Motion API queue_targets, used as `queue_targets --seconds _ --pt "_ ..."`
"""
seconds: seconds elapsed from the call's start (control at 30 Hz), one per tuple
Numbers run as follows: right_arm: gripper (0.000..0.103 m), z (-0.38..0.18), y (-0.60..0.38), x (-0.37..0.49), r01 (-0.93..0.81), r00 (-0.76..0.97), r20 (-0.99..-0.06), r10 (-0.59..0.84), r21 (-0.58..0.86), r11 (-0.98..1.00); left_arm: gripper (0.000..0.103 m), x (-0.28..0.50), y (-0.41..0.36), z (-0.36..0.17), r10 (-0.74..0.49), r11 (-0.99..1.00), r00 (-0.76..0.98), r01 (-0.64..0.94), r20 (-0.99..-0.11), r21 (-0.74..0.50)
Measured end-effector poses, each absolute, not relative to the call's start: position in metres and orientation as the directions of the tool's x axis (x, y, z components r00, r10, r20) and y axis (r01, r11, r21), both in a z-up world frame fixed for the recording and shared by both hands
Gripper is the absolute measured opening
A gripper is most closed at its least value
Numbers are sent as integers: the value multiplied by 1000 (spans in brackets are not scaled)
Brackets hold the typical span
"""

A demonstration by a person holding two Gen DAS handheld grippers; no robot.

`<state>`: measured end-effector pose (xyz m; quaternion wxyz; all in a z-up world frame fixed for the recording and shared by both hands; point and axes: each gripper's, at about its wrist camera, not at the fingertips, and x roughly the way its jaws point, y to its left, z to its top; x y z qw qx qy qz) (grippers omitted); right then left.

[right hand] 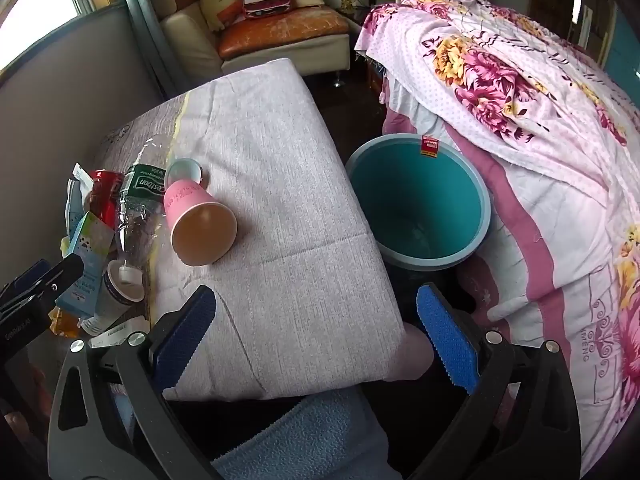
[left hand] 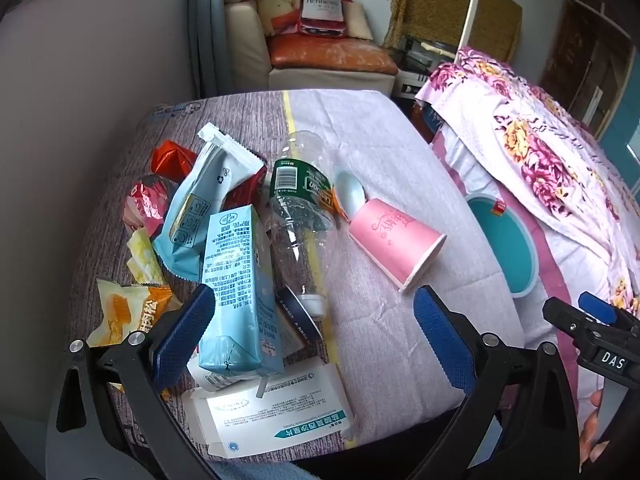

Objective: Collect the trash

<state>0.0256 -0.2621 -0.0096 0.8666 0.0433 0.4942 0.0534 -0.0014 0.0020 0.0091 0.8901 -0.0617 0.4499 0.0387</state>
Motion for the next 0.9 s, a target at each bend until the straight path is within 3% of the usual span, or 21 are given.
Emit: queue_targets --seconds 0.9 --pt "97 -6 -267 33 -40 501 -858 109 103 994 99 0 2 11 19 991 591 -121 -806 -65"
